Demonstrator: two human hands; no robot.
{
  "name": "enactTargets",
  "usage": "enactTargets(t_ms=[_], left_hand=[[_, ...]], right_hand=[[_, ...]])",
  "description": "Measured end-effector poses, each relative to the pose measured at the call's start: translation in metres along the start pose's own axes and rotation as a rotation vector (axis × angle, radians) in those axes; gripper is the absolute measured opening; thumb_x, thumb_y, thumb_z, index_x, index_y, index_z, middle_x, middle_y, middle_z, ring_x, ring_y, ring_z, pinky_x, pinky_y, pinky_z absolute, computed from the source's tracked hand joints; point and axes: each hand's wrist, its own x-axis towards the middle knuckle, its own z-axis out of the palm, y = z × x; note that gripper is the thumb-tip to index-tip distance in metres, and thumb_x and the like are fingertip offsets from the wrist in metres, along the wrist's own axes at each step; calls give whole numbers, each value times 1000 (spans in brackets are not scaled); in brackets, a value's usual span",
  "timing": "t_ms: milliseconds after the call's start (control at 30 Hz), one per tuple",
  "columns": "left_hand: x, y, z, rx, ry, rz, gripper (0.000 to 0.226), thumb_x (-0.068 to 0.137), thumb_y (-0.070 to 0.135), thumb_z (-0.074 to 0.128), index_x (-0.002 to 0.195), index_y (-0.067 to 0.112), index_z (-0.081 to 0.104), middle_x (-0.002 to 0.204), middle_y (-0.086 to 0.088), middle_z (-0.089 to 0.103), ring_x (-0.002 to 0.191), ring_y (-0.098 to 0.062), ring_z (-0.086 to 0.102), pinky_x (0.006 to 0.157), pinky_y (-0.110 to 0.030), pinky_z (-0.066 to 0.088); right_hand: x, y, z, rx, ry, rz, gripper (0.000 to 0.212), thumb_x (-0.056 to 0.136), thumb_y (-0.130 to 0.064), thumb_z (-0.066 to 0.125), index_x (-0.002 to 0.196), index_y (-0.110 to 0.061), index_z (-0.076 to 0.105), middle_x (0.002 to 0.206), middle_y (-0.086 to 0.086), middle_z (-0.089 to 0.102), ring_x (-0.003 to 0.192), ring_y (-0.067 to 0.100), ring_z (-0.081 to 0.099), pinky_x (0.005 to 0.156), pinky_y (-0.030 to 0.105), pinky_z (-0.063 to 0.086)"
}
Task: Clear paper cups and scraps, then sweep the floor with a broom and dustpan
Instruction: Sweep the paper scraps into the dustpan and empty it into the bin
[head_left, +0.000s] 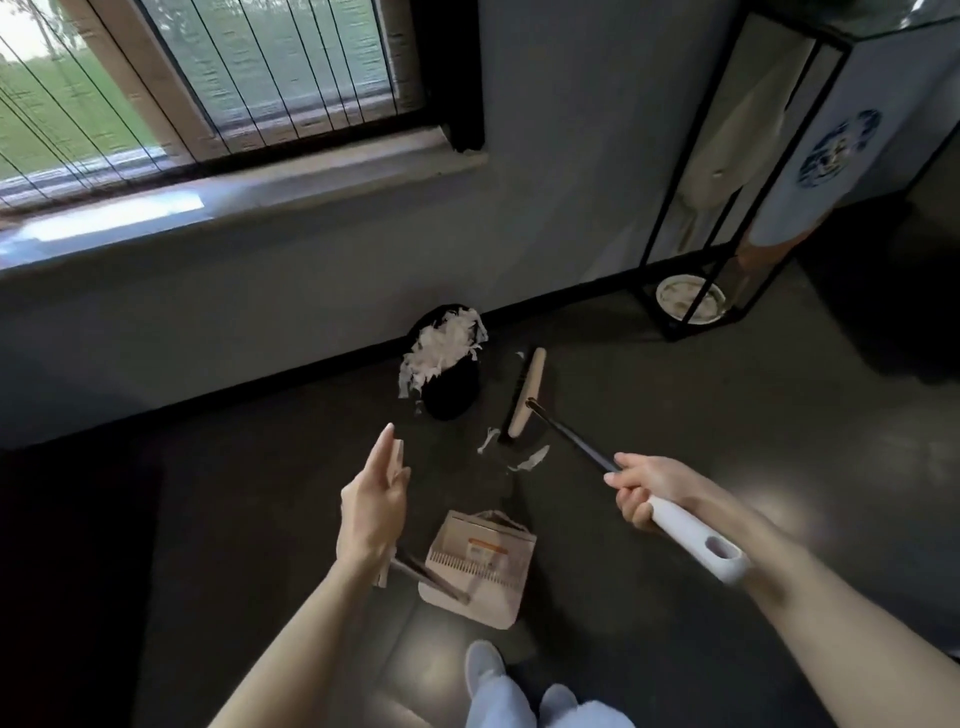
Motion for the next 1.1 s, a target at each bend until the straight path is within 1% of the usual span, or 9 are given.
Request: enactTargets(t_ms=[67, 167, 367, 467, 600, 733, 833, 967, 1100], left_hand=[[7, -3, 12, -33, 11, -27, 55, 95, 14, 59, 141, 38, 44, 125, 13, 61, 108, 3, 57, 90, -14, 45], [19, 2, 26, -22, 14, -26, 54, 94, 15, 60, 141, 38, 45, 118, 18, 58, 103, 5, 57, 83, -4, 41], [50, 19, 61, -59, 74, -27, 57, 94, 11, 60, 138, 44, 45, 118, 19, 55, 92, 29, 48, 72, 7, 35], [71, 34, 79, -91, 105, -50, 60, 94, 11, 59, 136, 51, 43, 121, 15, 54, 95, 19, 56, 69, 4, 38], [106, 51, 93, -100, 122, -56, 59, 93, 7, 60, 138, 42, 46, 120, 17, 56, 113, -5, 60, 95, -22, 45], [132, 58, 98, -132, 192, -90, 63, 92, 5, 61, 130, 53, 49, 119, 17, 59, 113, -4, 60, 99, -29, 44], [150, 54, 97, -118, 216, -107, 66, 91, 7, 63, 122, 63, 49, 116, 18, 60, 111, 0, 59, 97, -29, 44], [167, 52, 98, -84, 243, -114, 66, 90, 6, 63, 121, 64, 51, 107, 32, 60, 104, 12, 58, 89, -9, 44], [166, 53, 97, -120, 254, -127, 63, 91, 7, 63, 120, 62, 54, 105, 32, 64, 107, 10, 59, 89, -6, 43]], right_hand=[[12, -10, -5, -44, -4, 6, 60, 99, -1, 45, 148, -27, 25, 43, 1, 42, 29, 5, 38, 27, 14, 31], [31, -29, -10, -118, -8, 20, 62, 97, -1, 48, 148, -27, 25, 43, 2, 47, 31, 5, 40, 28, 15, 34], [77, -101, -31, -244, 4, 28, 69, 96, 1, 49, 151, -27, 18, 43, 1, 49, 33, 5, 40, 30, 16, 34], [103, -145, -43, -362, 23, 6, 72, 95, 1, 51, 152, -26, 18, 43, 1, 51, 34, 5, 42, 32, 17, 36], [142, -204, -53, -526, 67, -11, 72, 93, 0, 54, 151, -29, 23, 55, 4, 55, 37, 5, 45, 35, 18, 39], [188, -242, -54, -677, 77, -26, 77, 91, 1, 52, 152, -31, 18, 63, 6, 53, 39, 7, 46, 40, 22, 41], [224, -248, -50, -826, 79, 9, 82, 90, 3, 52, 153, -31, 13, 67, 9, 54, 42, 10, 46, 41, 24, 43], [247, -228, -45, -884, 38, 168, 86, 87, 8, 46, 152, -38, 12, 68, 10, 52, 41, 9, 42, 39, 21, 40], [226, -190, -38, -936, -18, 275, 90, 83, 7, 42, 150, -44, 12, 69, 10, 54, 40, 9, 44, 39, 21, 41]])
